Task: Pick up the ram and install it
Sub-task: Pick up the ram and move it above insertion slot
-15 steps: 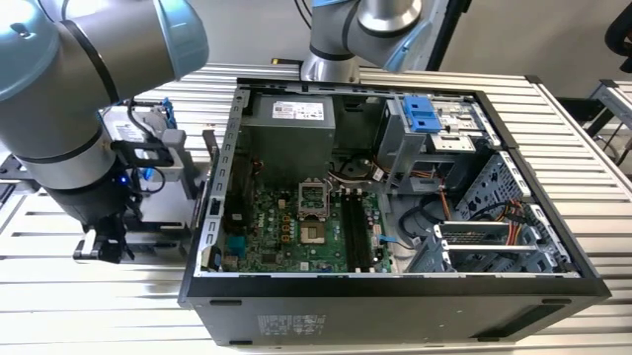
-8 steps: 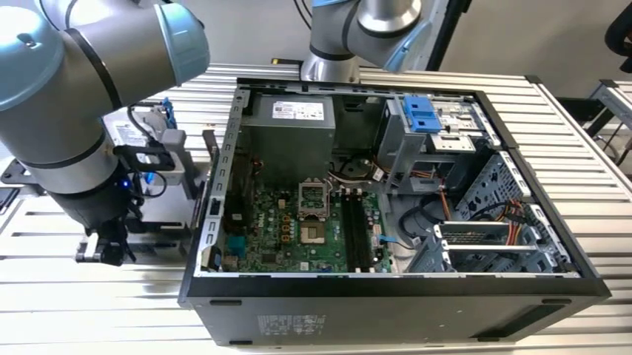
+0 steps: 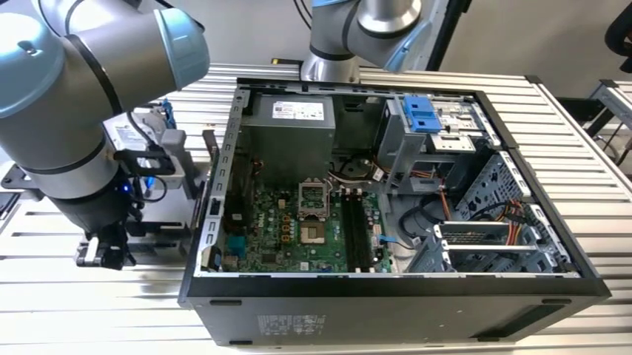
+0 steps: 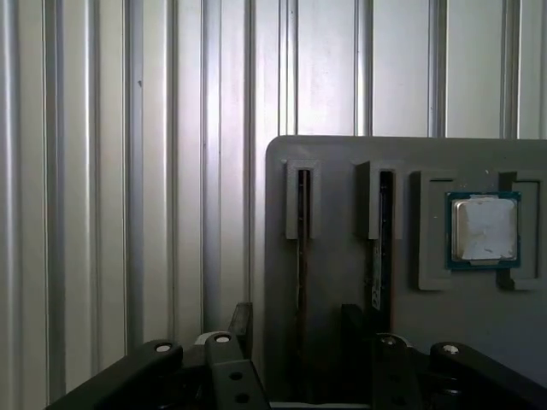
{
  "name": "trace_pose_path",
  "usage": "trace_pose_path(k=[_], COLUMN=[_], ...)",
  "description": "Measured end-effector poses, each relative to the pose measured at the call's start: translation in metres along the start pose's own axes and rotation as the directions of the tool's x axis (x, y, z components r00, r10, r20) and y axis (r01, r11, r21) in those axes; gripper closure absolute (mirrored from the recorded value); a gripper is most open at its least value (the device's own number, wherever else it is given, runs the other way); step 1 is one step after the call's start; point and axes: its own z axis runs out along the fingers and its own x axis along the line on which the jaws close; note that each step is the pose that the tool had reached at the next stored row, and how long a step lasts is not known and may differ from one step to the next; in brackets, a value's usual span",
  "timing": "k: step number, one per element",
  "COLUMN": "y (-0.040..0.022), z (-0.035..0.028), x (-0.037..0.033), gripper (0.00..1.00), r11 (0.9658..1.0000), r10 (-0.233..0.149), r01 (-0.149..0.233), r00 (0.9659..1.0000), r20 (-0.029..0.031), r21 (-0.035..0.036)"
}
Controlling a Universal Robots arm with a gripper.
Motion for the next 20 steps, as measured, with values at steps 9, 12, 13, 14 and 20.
trace_pose_path(k=[9,12,13,14,20], y=[-0.0001,0.0000,0.0000,0.0000,0.0000], z=[0.0001,0.0001,0.0001,0.0001,0.0001], x=[0.0013,-0.0004,-0.0004,-0.0004,-0.0007], gripper=[0.00,0.00,0.00,0.00,1.00], r11=[1.0000,1.0000,1.0000,1.0000,1.0000], r10=[0.000,0.000,0.000,0.000,0.000], r01=[0.000,0.000,0.000,0.000,0.000], r00=[1.0000,1.0000,1.0000,1.0000,1.0000], r20=[0.0001,0.0001,0.0001,0.0001,0.0001], r21=[0.0001,0.0002,0.0001,0.0002,0.0002])
